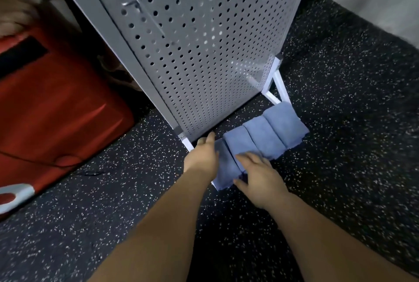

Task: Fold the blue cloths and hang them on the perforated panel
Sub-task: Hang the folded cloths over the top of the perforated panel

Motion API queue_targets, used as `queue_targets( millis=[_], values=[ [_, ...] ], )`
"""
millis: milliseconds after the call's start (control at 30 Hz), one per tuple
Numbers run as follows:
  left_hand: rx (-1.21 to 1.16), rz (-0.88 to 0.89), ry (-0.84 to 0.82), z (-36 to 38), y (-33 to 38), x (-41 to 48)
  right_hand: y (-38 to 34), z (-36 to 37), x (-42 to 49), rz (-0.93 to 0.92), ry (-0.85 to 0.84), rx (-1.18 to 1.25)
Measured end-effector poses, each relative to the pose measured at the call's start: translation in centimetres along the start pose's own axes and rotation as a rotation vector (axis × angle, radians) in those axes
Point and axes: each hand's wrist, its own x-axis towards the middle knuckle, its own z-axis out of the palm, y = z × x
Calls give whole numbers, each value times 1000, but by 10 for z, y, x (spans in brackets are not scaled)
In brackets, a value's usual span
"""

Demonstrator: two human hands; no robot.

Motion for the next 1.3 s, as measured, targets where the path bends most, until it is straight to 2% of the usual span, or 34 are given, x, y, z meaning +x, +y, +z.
queue_targets(
  millis=[233,500,633,733,833,967,1200,1300],
  values=[
    [184,-29,-59,12,-4,9,1,10,9,11,-70,8],
    [141,-54,-17,8,-7,8,0,12,17,13,-150,-5],
    [57,1,-57,-4,-8,3,8,12,20,3,-169,53],
    [-46,21,-25,-14,-13,-6,8,2,21,22,-166,119],
    [-184,27,-10,-21,-19,-19,0,-14,17,53,-127,202],
    [-444,-7,-71,-42,-22,-41,-10,-33,1,58,-58,409],
    [-663,196,-111,-109,-6,-92,-38,-72,-39,-32,-13,545],
    [-733,284,-132,-136,-3,-119,-52,-98,-56,-70,8,530]
  ],
)
